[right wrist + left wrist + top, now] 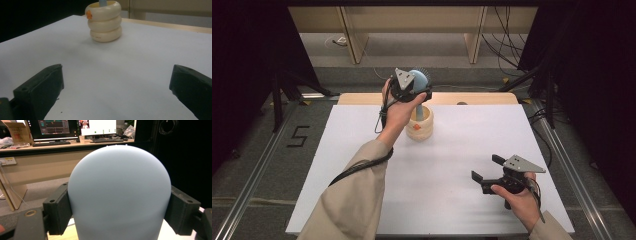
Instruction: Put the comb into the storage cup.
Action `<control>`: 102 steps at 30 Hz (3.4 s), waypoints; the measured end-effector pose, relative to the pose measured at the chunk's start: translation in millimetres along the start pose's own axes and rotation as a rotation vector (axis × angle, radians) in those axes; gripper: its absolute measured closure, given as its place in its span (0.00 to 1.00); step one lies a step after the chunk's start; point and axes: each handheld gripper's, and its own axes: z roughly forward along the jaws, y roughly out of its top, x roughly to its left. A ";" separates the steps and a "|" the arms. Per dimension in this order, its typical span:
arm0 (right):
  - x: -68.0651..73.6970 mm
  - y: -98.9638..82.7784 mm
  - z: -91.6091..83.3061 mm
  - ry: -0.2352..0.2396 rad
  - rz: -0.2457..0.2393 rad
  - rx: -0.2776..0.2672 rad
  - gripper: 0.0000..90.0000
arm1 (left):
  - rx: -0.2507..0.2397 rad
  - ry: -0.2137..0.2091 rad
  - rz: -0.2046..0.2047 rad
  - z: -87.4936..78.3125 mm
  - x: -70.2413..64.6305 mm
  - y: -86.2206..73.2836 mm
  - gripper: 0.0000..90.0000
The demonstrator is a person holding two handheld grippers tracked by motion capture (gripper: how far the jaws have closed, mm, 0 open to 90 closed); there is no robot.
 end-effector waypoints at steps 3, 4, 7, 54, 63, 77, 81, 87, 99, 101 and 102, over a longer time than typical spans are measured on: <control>0.0 0.1 -0.1 0.000 0.000 0.000 0.00 | 0.003 0.000 0.004 0.7 -0.3 -1.0 0.22; 0.0 0.1 -0.1 -0.001 0.001 -0.001 0.00 | 0.003 0.001 0.002 0.9 -0.2 -1.2 0.22; 0.1 0.1 -0.1 0.000 0.000 -0.001 0.00 | 0.003 0.002 0.003 1.3 0.0 -2.4 0.22; -0.1 0.0 0.4 0.003 -0.003 -0.003 0.00 | 0.026 0.008 0.011 11.0 -1.0 -28.3 0.22; 0.0 -0.1 0.6 0.005 -0.001 -0.002 0.00 | 0.031 0.011 0.009 12.7 -0.7 -34.2 0.22; 0.0 -0.2 0.6 0.005 -0.003 -0.001 0.00 | 0.028 0.020 -0.001 14.0 0.4 -40.5 0.22; 0.0 -0.3 0.7 0.007 -0.002 -0.001 0.00 | 0.026 0.020 -0.006 14.5 0.6 -42.2 0.21; 0.0 -0.4 0.8 0.007 -0.004 0.000 0.00 | 0.023 0.018 -0.011 14.9 0.2 -44.2 0.21; 0.3 -0.5 1.0 0.007 -0.002 0.000 0.00 | 0.019 0.023 -0.022 13.3 1.0 -45.0 0.21; 0.3 -0.6 1.2 0.007 -0.004 0.002 0.00 | 0.020 0.022 -0.025 12.5 1.2 -45.0 0.21; 0.3 -0.6 1.3 0.009 -0.004 0.004 0.00 | 0.022 0.020 -0.024 12.1 1.3 -44.8 0.21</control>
